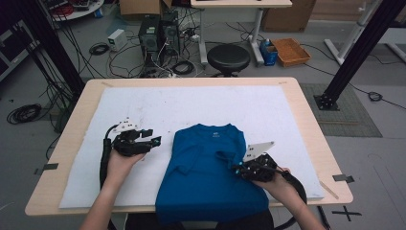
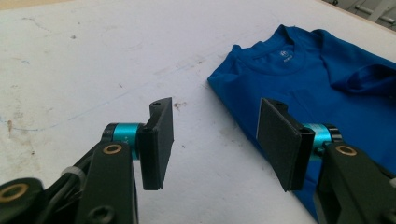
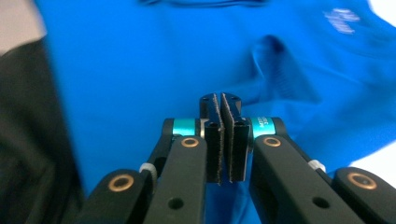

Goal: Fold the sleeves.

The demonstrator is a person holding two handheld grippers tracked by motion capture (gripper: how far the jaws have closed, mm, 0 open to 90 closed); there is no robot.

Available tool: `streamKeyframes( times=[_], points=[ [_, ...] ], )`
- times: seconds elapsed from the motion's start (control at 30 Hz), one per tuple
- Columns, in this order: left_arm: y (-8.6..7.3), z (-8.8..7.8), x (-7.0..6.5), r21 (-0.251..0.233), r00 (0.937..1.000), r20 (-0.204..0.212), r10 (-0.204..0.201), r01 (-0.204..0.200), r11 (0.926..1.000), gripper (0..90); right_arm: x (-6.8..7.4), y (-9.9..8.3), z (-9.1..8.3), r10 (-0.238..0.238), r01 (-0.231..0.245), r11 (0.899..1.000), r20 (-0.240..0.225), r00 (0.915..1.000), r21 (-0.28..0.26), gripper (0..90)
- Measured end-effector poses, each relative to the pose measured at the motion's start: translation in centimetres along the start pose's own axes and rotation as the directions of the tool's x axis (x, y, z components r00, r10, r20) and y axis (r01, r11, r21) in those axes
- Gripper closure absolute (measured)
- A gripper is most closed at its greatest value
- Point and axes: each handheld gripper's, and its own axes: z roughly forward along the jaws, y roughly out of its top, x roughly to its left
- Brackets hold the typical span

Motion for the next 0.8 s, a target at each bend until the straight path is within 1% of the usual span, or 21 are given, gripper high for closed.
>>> streamKeyframes(
  times=[0.03, 0.1, 0.13, 0.17, 0.2, 0.23, 0.27, 0.3, 0.33, 0.4, 0.47, 0.5, 0.53, 0.57, 0.6, 0.63, 0.67, 0.7, 0.73, 0.77, 0.8],
  points=[
    [0.0, 0.0, -0.1, 0.000, 1.0000, 0.001, -0.001, 0.001, 1.0000, 45.6, 0.1, 0.0, 0.2, -0.018, 0.018, 1.000, -0.020, 0.9996, 0.013, 82.7],
    [0.0, -0.1, -0.1, -0.005, 1.0000, -0.001, 0.003, -0.003, 1.0000, 45.3, 0.0, -0.2, 0.3, -0.038, 0.038, 0.999, -0.030, 0.9988, 0.009, 76.8],
    [0.1, -0.1, -0.1, -0.007, 1.0000, 0.001, 0.003, -0.003, 1.0000, 45.3, 0.0, -0.2, 0.3, -0.038, 0.038, 0.999, -0.030, 0.9988, 0.009, 76.8],
    [0.1, -0.2, -0.1, -0.010, 1.0000, -0.001, 0.004, -0.004, 0.9999, 45.3, -0.5, -0.4, -0.3, -0.016, 0.016, 1.000, -0.004, 0.9999, -0.019, 74.2],
    [0.1, -0.2, -0.1, -0.015, 1.0000, 0.000, 0.002, -0.002, 0.9999, 45.3, -0.5, -0.4, -0.3, -0.016, 0.016, 1.000, -0.004, 0.9999, -0.019, 74.2],
    [0.1, -0.2, -0.1, -0.019, 1.0000, 0.001, 0.005, -0.005, 0.9998, 45.3, -0.7, -0.4, -0.8, 0.009, -0.009, 0.999, 0.008, 0.9999, -0.038, 72.7],
    [0.1, -0.2, -0.1, -0.020, 1.0000, 0.000, 0.008, -0.008, 0.9998, 45.3, -1.1, -0.4, -1.2, 0.037, -0.035, 0.997, 0.037, 0.9986, -0.065, 70.8],
    [0.1, -0.2, -0.1, -0.021, 1.0000, 0.001, 0.005, -0.005, 0.9998, 45.3, -2.0, -0.5, -1.8, 0.119, -0.110, 0.989, 0.086, 0.9892, -0.100, 70.5],
    [0.1, -0.1, -0.1, -0.019, 0.9999, -0.001, 0.011, -0.011, 0.9998, 45.3, -2.4, -0.5, -1.8, 0.154, -0.143, 0.984, 0.098, 0.9833, -0.108, 69.7],
    [0.1, 0.0, -0.3, -0.012, 0.9999, 0.003, 0.014, -0.014, 0.9998, 45.3, -2.8, -0.6, -1.4, 0.195, -0.186, 0.977, 0.095, 0.9762, -0.102, 68.5],
    [0.2, 0.0, -0.3, -0.011, 0.9999, 0.004, 0.017, -0.017, 0.9998, 45.3, -2.6, -0.6, -1.0, 0.202, -0.194, 0.977, 0.091, 0.9751, -0.093, 68.3],
    [0.2, 0.0, -0.4, -0.012, 0.9998, 0.004, 0.017, -0.017, 0.9998, 45.3, -1.8, -0.4, -0.1, 0.172, -0.165, 0.983, 0.096, 0.9803, -0.077, 68.1],
    [0.2, 0.0, -0.4, -0.012, 0.9998, 0.004, 0.017, -0.017, 0.9998, 45.3, -1.8, -0.4, -0.1, 0.172, -0.165, 0.983, 0.096, 0.9803, -0.077, 68.1],
    [0.2, 0.0, -0.4, -0.012, 0.9998, 0.004, 0.017, -0.017, 0.9998, 45.2, -0.7, 0.0, 0.6, 0.100, -0.095, 0.994, 0.111, 0.9887, -0.055, 68.2],
    [0.2, 0.0, -0.4, -0.009, 0.9998, 0.002, 0.018, -0.018, 0.9998, 45.3, -0.1, 0.2, 0.9, 0.067, -0.063, 0.997, 0.116, 0.9910, -0.037, 68.1],
    [0.2, 0.0, -0.4, -0.009, 0.9998, 0.002, 0.018, -0.018, 0.9998, 45.2, -0.1, 0.2, 0.9, 0.067, -0.063, 0.997, 0.116, 0.9910, -0.037, 68.1],
    [0.2, 0.0, -0.4, -0.009, 0.9999, 0.000, 0.017, -0.017, 0.9998, 45.2, 0.3, 0.4, 1.2, 0.050, -0.047, 0.999, 0.124, 0.9911, -0.020, 68.1],
    [0.2, 0.0, -0.4, -0.009, 0.9999, 0.001, 0.017, -0.017, 0.9998, 45.2, 0.8, 0.6, 1.8, 0.025, -0.027, 1.000, 0.147, 0.9888, 0.011, 68.2],
    [0.2, 0.0, -0.4, -0.008, 0.9999, 0.002, 0.017, -0.017, 0.9998, 45.3, 0.8, 0.6, 2.0, 0.021, -0.028, 0.999, 0.157, 0.9874, 0.038, 68.7],
    [0.2, 0.0, -0.4, -0.008, 0.9999, 0.003, 0.015, -0.015, 0.9999, 45.3, 0.8, 0.6, 2.0, 0.021, -0.028, 0.999, 0.157, 0.9874, 0.038, 68.7],
    [0.2, 0.0, -0.4, -0.007, 0.9999, 0.004, 0.017, -0.017, 0.9998, 45.3, 0.8, 0.5, 2.3, 0.009, -0.019, 0.998, 0.166, 0.9860, 0.056, 71.2]
  ],
)
